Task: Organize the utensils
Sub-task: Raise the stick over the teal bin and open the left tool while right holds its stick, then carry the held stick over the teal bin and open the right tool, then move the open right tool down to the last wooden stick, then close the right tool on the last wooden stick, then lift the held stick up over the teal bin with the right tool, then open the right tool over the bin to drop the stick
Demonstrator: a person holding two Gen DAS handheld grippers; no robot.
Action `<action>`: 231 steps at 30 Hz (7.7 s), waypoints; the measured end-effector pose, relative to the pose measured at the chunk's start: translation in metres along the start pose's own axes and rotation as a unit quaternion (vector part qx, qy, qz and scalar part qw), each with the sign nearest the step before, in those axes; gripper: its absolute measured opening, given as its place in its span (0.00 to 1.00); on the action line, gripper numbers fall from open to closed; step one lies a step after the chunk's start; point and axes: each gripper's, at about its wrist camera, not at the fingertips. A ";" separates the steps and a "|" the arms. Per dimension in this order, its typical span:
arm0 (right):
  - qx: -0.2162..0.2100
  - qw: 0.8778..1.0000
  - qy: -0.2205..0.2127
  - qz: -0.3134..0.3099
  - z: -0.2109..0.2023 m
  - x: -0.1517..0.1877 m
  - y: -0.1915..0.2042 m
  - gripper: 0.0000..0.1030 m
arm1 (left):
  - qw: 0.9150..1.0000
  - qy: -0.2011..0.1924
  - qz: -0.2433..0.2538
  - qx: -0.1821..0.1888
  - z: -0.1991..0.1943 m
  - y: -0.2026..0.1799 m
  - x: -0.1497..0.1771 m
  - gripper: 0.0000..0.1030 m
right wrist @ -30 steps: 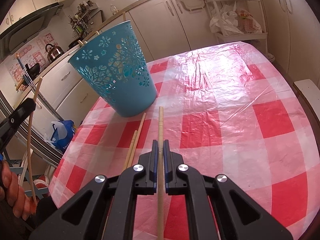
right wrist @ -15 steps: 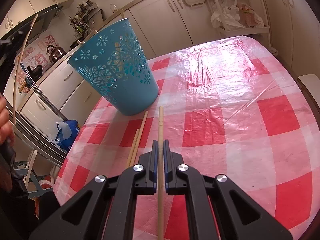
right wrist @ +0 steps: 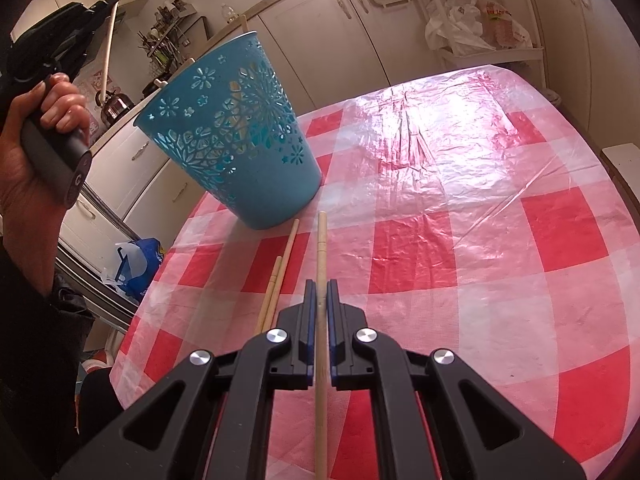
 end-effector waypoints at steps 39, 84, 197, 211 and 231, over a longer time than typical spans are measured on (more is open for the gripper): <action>0.103 0.985 0.093 -0.102 0.036 -0.004 0.028 0.31 | 0.982 0.138 -0.008 -0.125 -0.063 0.115 0.107 0.34; 0.224 0.911 0.030 -0.345 0.026 -0.087 0.012 0.43 | 0.964 0.213 -0.044 -0.150 -0.039 0.138 0.123 0.44; 0.024 0.920 -0.349 -0.178 -0.056 -0.182 0.184 0.06 | 0.956 0.260 -0.021 -0.136 -0.031 0.122 0.144 0.53; 0.065 0.933 -0.313 -0.168 0.022 -0.187 0.144 0.06 | 0.957 0.260 -0.038 -0.126 -0.033 0.127 0.139 0.53; 0.064 0.945 -0.283 -0.150 -0.009 -0.150 0.127 0.32 | 0.955 0.266 -0.026 -0.131 -0.030 0.125 0.144 0.54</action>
Point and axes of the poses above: each gripper's, at about its wrist camera, not at the fingertips, and z roughly the way its jaws point, y to its left, x to its underside, and after that the axes turned 9 degrees about -x, right-handed
